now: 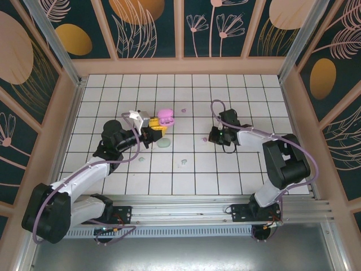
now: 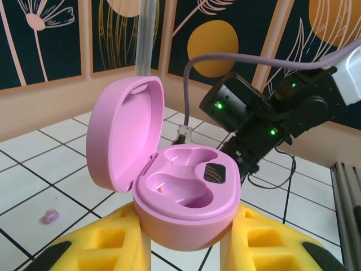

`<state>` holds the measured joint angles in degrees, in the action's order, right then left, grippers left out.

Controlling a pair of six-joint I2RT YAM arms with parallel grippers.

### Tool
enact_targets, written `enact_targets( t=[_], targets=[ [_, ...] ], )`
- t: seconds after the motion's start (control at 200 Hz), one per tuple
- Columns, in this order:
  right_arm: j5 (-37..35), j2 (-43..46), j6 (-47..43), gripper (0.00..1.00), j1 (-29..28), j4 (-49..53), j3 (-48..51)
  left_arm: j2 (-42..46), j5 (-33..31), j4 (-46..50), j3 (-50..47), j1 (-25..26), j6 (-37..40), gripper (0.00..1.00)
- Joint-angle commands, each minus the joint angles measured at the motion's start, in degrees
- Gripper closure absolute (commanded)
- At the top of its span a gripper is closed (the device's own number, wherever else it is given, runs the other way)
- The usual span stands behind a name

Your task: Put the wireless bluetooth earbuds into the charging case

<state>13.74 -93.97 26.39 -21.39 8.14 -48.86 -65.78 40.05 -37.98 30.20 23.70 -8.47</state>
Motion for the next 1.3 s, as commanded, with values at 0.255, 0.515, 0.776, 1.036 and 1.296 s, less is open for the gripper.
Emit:
enact_targets(
  t=[0.255, 0.515, 0.776, 1.036, 1.296],
  targets=[
    [1.68, -7.43, -4.62, 1.00, -0.12, 3.28, -7.59, -0.14, 0.81, -2.99, -0.05, 0.35, -0.35, 1.00],
    [-1.43, -9.86, -9.50, 1.00, -1.79, 8.89, -14.49, -0.25, 0.72, -2.63, 0.12, 0.37, 0.12, 1.00],
    [-3.38, -15.43, -13.45, 1.00, -4.74, 14.34, -20.02, 0.28, 0.62, -1.93, 0.21, 0.37, 0.38, 1.00],
    [-8.79, -19.40, -16.26, 1.00, -8.18, 18.78, -23.51, 0.52, 0.65, -1.18, 0.67, 0.37, 0.65, 1.00],
    [-12.90, -19.21, -17.70, 1.00, -9.64, 20.80, -22.08, 0.83, 0.50, -0.59, 0.80, 0.37, 0.82, 1.00]
  ],
)
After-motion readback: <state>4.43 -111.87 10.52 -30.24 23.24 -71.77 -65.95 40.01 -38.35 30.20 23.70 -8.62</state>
